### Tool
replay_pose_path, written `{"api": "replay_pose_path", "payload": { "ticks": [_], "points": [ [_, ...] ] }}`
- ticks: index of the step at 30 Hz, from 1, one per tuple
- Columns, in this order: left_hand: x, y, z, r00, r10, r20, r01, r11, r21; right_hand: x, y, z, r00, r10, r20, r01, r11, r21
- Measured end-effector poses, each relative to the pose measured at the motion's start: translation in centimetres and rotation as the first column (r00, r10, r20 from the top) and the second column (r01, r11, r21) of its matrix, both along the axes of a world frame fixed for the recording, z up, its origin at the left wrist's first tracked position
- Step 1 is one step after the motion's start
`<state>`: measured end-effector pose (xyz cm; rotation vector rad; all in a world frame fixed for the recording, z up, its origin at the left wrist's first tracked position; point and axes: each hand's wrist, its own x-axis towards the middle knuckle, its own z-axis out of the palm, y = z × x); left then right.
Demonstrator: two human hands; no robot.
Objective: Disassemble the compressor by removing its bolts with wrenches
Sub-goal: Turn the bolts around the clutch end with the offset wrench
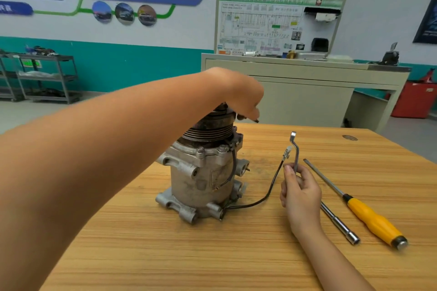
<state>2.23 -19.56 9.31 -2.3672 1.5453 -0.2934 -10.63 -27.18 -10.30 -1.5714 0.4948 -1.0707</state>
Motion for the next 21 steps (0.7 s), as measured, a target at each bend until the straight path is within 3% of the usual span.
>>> {"api": "replay_pose_path", "payload": {
  "ticks": [6,10,13,16,18,21],
  "points": [
    [-0.4,3.4,3.6,1.000,-0.007,0.005,0.008,0.968,-0.250,-0.1,-0.1,-0.1,1.000,0.002,0.010,-0.003,0.999,0.040],
    [1.4,11.1,2.8,0.998,0.039,-0.047,-0.058,0.833,-0.549,-0.2,0.0,-0.1,1.000,-0.004,-0.005,0.004,1.000,0.014],
    [3.4,18.9,-2.8,0.959,0.139,-0.246,-0.266,0.740,-0.618,-0.2,0.0,-0.2,1.000,-0.002,-0.017,0.002,1.000,0.003],
    [5.0,25.4,-10.4,0.817,0.264,-0.512,-0.547,0.636,-0.544,-0.2,-0.1,-0.2,1.000,-0.009,-0.022,0.009,1.000,-0.003],
    [6.0,28.3,-14.9,0.744,0.315,-0.589,-0.650,0.547,-0.528,-0.1,-0.1,-0.2,1.000,-0.016,-0.019,0.016,1.000,0.003],
    [7.1,30.7,-18.8,0.738,0.333,-0.587,-0.675,0.350,-0.649,0.2,-0.3,-0.4,0.999,-0.037,-0.023,0.037,0.999,0.018]
  ]
}}
